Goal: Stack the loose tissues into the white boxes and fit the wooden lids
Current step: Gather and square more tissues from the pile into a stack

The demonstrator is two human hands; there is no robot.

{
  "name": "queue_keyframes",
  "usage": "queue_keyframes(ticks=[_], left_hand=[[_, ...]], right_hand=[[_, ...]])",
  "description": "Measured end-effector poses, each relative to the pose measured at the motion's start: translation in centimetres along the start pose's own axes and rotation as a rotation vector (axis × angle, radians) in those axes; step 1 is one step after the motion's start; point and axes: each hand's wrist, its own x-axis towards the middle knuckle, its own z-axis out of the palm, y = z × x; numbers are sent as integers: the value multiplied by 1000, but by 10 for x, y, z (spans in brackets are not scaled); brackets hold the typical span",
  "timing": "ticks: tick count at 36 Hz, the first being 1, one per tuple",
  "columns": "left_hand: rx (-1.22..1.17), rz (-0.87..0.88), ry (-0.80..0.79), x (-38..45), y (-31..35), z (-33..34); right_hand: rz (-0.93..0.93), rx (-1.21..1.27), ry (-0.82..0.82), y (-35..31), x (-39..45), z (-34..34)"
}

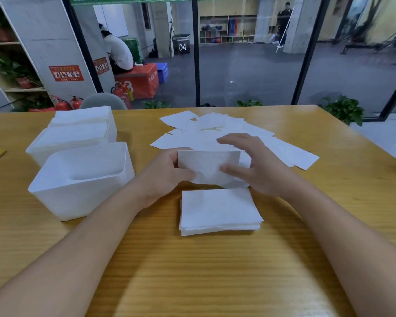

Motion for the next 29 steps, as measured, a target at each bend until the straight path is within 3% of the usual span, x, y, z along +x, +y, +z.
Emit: queue_keyframes(ticks=[6, 13, 17, 20, 24, 29], left_hand=[[83, 26, -11, 0, -1, 0], [421, 291, 256, 0, 3, 0], [374, 351, 278, -3, 10, -1], [279, 340, 206, -5, 19, -5], [146, 112, 27, -8, 24, -12], [320, -89, -228, -10, 19, -17]], right_hand=[[44, 55, 84, 0, 3, 3], [25, 80, 82, -10, 0, -1], [13, 192, 97, -19, 0, -18], [21, 295, 22, -23, -2, -34], [139, 429, -156, -22, -5, -46], [239, 260, -459, -20, -12, -47]])
